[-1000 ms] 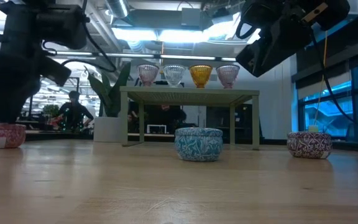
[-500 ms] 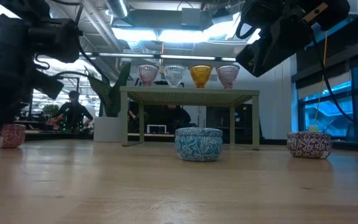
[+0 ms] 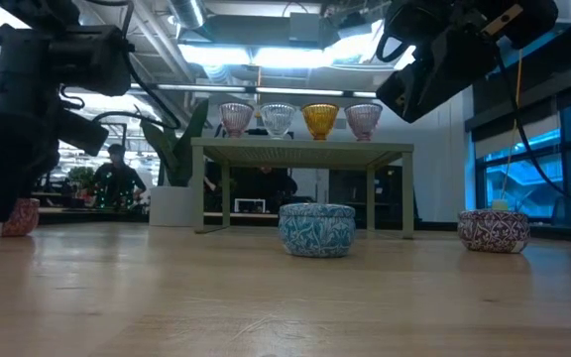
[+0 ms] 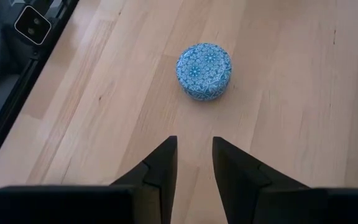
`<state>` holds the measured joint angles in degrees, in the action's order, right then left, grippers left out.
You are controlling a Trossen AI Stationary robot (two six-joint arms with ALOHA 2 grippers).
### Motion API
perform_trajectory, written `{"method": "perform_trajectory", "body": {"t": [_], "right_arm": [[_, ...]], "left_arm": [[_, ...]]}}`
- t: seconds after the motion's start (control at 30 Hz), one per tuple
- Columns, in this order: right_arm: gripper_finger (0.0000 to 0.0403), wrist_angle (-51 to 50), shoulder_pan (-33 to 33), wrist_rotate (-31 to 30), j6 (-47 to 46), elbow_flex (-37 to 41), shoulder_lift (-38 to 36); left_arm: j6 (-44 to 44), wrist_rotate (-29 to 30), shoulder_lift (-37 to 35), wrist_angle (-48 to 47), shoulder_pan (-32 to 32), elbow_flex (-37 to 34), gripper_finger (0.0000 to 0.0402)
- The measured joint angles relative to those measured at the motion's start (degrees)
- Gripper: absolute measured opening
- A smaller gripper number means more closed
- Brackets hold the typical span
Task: Pick & Place candle stick holders
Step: Put the pink scented candle on the shelf
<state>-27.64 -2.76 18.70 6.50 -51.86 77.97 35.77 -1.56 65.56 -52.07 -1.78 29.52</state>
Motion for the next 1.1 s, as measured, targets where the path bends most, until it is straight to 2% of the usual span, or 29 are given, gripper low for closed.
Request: {"method": "perform_trajectory", "body": {"t": [0.1,0.3,0.47,0.67,0.83,1.1], "right_arm": [[0.0104,0.0,0.0,0.0,0.0,0.0,0.0],[0.0104,0.0,0.0,0.0,0.0,0.0,0.0],[0.0104,-0.3,0.0,0.0,0.0,0.0,0.0],[0.0104,-4.5,0.0,0.0,-0.1,0.0,0.0],[0.0104,-6.3,0.0,0.0,-0.3,0.0,0.0],[0.0104,-7.4,0.0,0.0,-0.5,0.0,0.0]], "left_arm": [[0.1,0.0,0.0,0.0,0.0,0.0,0.0292],[1.2,0.3,0.0,0.2,0.0,0.2,0.0292],[0.9,2.1,0.0,0.8,0.0,3.7,0.0292],[-2.3,6.6,0.0,0.8,0.1,12.2,0.0292],[-3.3,7.5,0.2,0.8,1.7,21.3,0.0292],[-14.3,7.9,6.1,-2.6,6.6,36.8,0.0292]]}}
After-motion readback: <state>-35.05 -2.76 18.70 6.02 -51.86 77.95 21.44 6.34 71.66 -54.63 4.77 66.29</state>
